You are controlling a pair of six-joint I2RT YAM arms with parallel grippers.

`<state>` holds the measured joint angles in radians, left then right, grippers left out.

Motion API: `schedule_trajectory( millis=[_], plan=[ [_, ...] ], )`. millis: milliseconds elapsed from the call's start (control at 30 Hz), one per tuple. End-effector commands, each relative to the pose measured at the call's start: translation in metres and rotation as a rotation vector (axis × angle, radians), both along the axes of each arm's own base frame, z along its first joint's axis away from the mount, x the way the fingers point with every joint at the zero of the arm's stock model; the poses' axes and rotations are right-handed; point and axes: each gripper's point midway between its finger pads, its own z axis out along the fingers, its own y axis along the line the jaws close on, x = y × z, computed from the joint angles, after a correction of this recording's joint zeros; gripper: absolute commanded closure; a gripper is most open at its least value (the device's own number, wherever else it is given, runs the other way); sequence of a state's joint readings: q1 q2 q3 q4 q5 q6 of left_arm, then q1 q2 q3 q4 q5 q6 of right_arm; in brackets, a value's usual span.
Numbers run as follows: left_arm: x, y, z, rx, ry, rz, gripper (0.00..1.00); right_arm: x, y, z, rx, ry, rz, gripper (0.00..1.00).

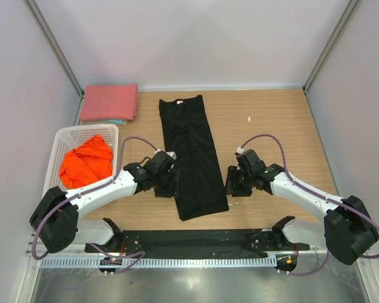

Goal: Fold and stack the t-shirts
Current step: Fold the tshirt

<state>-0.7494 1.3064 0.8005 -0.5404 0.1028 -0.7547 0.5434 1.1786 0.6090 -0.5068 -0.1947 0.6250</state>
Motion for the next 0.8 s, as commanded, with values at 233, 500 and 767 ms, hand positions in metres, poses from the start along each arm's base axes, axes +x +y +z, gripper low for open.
schedule_trajectory(
  millis=[233, 500, 767],
  plan=[
    [-0.037, -0.022, -0.009, -0.074, -0.002, 0.076, 0.49, -0.015, 0.014, 0.002, -0.046, -0.063, -0.023, 0.54],
    [-0.055, -0.028, -0.032, -0.003, 0.014, 0.067, 0.5, -0.023, 0.018, -0.001, -0.084, -0.097, -0.015, 0.57],
    [-0.062, -0.025, -0.042, 0.033, 0.025, 0.067, 0.54, -0.024, 0.018, -0.012, -0.139, -0.117, -0.003, 0.61]
  ],
)
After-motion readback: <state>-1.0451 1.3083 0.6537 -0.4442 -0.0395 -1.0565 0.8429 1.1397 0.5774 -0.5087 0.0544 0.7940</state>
